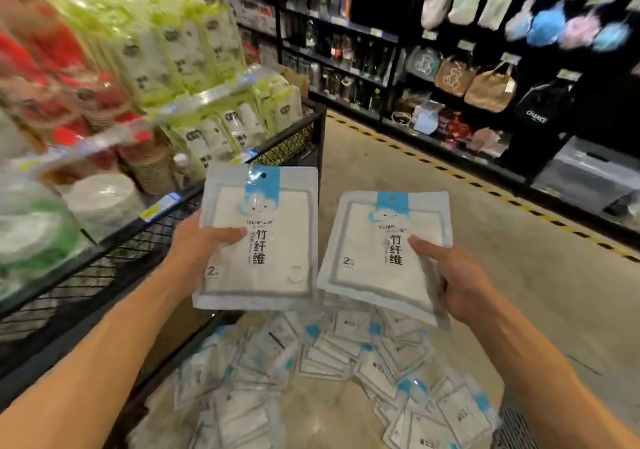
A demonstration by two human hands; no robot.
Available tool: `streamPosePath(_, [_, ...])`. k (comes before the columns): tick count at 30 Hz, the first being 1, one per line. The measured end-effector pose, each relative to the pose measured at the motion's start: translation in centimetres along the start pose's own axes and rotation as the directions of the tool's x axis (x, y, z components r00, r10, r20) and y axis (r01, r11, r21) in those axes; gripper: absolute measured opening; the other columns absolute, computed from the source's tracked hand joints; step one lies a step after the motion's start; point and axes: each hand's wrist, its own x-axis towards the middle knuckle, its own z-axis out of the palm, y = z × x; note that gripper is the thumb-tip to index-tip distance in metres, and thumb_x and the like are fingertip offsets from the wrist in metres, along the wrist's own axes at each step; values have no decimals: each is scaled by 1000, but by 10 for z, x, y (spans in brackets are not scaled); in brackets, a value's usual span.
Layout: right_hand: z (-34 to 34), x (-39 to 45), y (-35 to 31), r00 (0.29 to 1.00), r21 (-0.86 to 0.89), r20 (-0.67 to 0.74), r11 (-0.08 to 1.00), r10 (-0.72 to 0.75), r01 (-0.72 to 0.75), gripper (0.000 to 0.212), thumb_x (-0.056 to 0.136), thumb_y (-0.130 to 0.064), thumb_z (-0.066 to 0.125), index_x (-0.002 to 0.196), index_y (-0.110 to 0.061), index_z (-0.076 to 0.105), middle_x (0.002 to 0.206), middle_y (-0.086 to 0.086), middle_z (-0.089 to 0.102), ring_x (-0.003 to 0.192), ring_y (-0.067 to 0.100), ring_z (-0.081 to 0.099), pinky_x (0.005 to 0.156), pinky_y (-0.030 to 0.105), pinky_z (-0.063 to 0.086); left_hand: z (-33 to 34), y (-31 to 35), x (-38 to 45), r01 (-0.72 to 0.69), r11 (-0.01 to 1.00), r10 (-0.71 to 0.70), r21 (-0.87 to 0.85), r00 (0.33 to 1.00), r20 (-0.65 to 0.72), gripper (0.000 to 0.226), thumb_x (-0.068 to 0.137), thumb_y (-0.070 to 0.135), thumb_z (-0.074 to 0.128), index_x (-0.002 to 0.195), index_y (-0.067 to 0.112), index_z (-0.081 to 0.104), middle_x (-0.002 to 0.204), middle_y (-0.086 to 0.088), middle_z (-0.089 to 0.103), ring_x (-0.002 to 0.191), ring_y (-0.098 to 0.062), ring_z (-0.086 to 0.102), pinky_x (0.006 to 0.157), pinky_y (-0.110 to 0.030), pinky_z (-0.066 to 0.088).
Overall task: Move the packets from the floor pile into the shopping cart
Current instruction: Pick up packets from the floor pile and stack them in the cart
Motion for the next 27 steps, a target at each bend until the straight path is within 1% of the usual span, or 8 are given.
streamPosePath(2, [40, -24, -20, 998, -4, 56, 1000, 1, -1, 33, 90, -11, 75, 122, -4, 70, 107, 16, 78, 94, 32, 77, 76, 46, 65, -39, 35, -34, -57, 998, 57, -17, 998, -20, 40, 78, -6, 77, 114, 11, 71, 102, -11, 78, 91, -33, 76, 80, -47, 60])
streamPosePath(7, [124, -77, -56, 957, -62, 289, 998, -8, 27, 35, 88, -12, 78, 122, -7, 71, 106, 14, 79, 90, 31, 78, 61, 40, 64, -122, 82, -123, -117, 993, 107, -30, 968, -229, 39, 72, -5, 80, 107, 11, 73, 98, -13, 78, 90, -36, 75, 85, -57, 59])
streamPosePath(10, [160, -111, -65, 896, -113, 443, 990, -26, 84, 29, 88, -9, 78, 116, -5, 73, 101, 14, 79, 82, 28, 79, 56, 35, 62, -159, 93, -183, -152, 986, 119, -62, 922, -368, 42, 69, -3, 82, 108, 10, 73, 98, -14, 78, 90, -38, 75, 84, -58, 59])
streamPosePath(12, [174, -126, -68, 850, -123, 527, 986, -29, 110, 25, 89, -6, 76, 113, -4, 73, 100, 15, 79, 82, 29, 79, 57, 36, 62, -170, 95, -218, -166, 983, 120, -77, 904, -410, 44, 67, -1, 83, 110, 9, 73, 99, -16, 78, 89, -38, 75, 84, -58, 59])
streamPosePath(15, [188, -153, -65, 756, -152, 654, 982, 14, 113, 25, 89, -4, 75, 114, 0, 73, 104, 18, 78, 90, 32, 78, 63, 39, 64, -182, 85, -287, -206, 970, 101, -130, 825, -556, 32, 76, -7, 77, 102, 10, 71, 96, -17, 78, 81, -34, 75, 76, -48, 60])
streamPosePath(19, [198, -188, -51, 626, -231, 770, 968, 120, 99, 32, 87, -5, 74, 118, 3, 71, 110, 20, 77, 92, 33, 78, 65, 40, 64, -191, 55, -378, -201, 960, 14, -193, 726, -687, 35, 79, -7, 73, 113, 3, 71, 102, -20, 76, 85, -36, 75, 68, -44, 63])
streamPosePath(24, [210, -236, -16, 533, -311, 821, 943, 203, 121, 26, 91, -4, 72, 117, 1, 70, 103, 17, 79, 85, 29, 78, 67, 42, 66, -202, 16, -474, -181, 951, -86, -250, 625, -776, 40, 79, -5, 75, 117, 4, 70, 105, -20, 76, 96, -41, 73, 88, -56, 58])
streamPosePath(27, [217, -267, 9, 463, -356, 844, 928, 270, 110, 28, 92, -5, 71, 119, 1, 69, 103, 16, 79, 83, 29, 79, 58, 37, 63, -213, -6, -522, -189, 944, -126, -271, 553, -824, 36, 79, -6, 76, 113, 6, 71, 102, -18, 77, 92, -39, 74, 84, -51, 59])
